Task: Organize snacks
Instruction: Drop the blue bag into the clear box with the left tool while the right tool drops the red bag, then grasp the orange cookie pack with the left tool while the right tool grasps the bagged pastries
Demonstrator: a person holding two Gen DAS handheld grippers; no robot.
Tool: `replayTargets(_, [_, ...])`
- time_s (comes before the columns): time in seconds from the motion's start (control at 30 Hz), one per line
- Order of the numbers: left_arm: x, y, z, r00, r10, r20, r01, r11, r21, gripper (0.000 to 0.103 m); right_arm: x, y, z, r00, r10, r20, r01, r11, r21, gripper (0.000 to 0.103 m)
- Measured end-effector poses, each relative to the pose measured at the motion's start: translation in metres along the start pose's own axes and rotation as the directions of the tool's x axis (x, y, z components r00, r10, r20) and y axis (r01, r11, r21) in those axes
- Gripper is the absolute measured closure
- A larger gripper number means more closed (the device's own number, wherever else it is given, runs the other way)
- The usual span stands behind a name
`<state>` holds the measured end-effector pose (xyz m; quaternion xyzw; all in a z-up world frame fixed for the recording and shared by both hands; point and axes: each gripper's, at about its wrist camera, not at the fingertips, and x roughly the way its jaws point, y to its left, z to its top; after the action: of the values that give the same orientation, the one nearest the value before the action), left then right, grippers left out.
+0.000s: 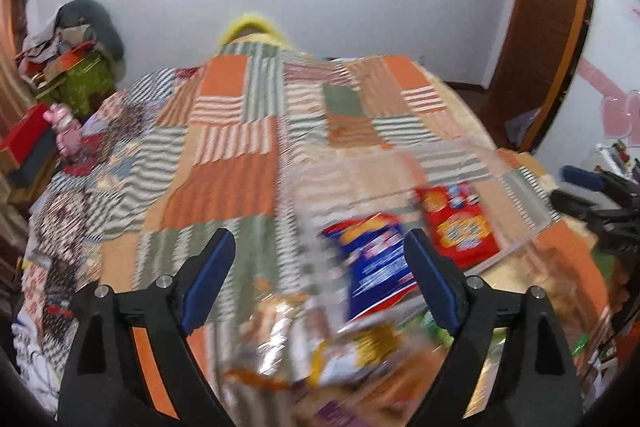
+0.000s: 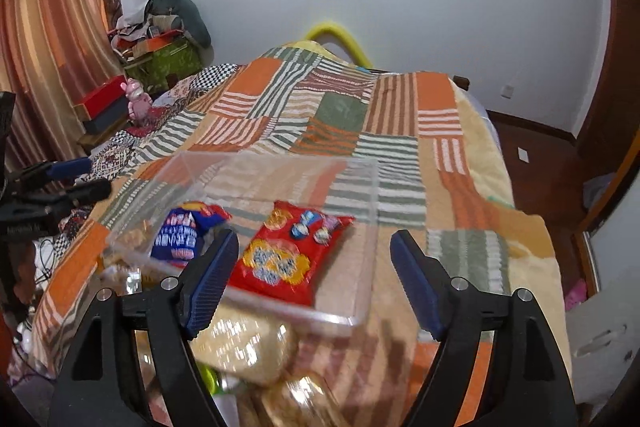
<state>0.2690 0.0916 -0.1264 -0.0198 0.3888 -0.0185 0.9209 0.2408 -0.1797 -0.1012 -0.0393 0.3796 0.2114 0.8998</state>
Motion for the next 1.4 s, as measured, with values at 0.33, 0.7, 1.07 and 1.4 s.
replayTargets(0.33, [0.022, 0.049, -0.068, 0.981, 0.124, -0.146, -0.127, 0.992, -0.007, 0.016, -0.002, -0.014, -0.053, 0.996, -0.033, -0.083, 0.037, 0.998, 0.045, 0.026])
replayTargets(0.7, [0.067, 0.052, -0.079, 0.98, 0.058, -0.191, -0.063, 0.998, -0.024, 0.035, 0.004, -0.017, -0.084, 0.981, 0.015, -0.192, 0.0, 0.997, 0.082, 0.024])
replayTargets(1.07, [0.074, 0.047, -0.083, 0.976, 0.052, -0.21, -0.056, 0.998, -0.017, 0.066, 0.018, -0.012, -0.092, 0.975, 0.002, -0.221, 0.007, 0.999, 0.04, 0.028])
replayTargets(1.4, [0.042, 0.052, -0.11, 0.974, 0.086, -0.209, -0.098, 0.994, -0.047, 0.07, 0.005, -0.023, -0.097, 0.981, -0.028, -0.19, 0.044, 0.996, 0.083, 0.058])
